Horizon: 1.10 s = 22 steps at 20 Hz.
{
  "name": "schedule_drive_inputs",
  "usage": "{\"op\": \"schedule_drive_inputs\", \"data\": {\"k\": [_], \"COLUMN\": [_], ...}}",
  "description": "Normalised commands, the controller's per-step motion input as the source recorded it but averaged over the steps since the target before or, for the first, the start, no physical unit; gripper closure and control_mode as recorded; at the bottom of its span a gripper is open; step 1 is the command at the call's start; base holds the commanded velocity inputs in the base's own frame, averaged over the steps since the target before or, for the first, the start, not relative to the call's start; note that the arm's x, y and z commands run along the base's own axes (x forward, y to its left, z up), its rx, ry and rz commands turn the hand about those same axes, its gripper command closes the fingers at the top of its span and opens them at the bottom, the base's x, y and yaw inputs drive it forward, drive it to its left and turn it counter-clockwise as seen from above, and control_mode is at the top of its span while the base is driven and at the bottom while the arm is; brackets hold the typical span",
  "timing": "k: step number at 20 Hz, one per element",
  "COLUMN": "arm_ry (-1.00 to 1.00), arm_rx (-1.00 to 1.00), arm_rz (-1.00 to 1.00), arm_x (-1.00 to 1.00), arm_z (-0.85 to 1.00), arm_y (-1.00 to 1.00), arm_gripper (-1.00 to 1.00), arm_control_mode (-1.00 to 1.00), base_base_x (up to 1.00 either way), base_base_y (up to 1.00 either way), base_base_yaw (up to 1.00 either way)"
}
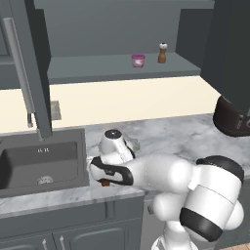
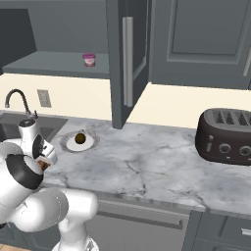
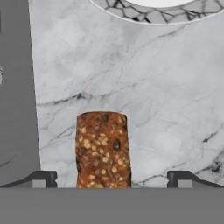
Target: Pick the avocado and bread from the counter and place them on the plate. Then pick the jam from the cabinet and place it next to the plate. Lastly close the cabinet door.
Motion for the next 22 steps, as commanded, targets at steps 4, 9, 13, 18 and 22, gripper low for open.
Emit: {"op": "schedule_drive_inputs", "data": {"k": [4,9,13,18,22], "arm_ry": [0.0,0.02,0.01,0.0,0.01], "arm_rx": [0.0,0.0,-0.01,0.0,-0.05], "arm_rz": [0.0,0.0,0.0,0.04,0.01], "arm_x": [0.06,0.03,0.0,0.13,0.22], "arm_z": [-0.17,-0.1,-0.03,0.47,0.81], "arm_y": [0.0,0.0,0.01,-0.05,-0.13], "arm_gripper": [-1.0,1.0,1.0,1.0,1.0], "arm_control_mode": [-1.0,-1.0,-1.0,-1.0,-1.0], "base_base_x": [0.0,0.0,0.0,0.0,0.0], "base_base_y": [0.0,0.0,0.0,0.0,0.0], "base_base_yaw": [0.0,0.0,0.0,0.0,0.0]}}
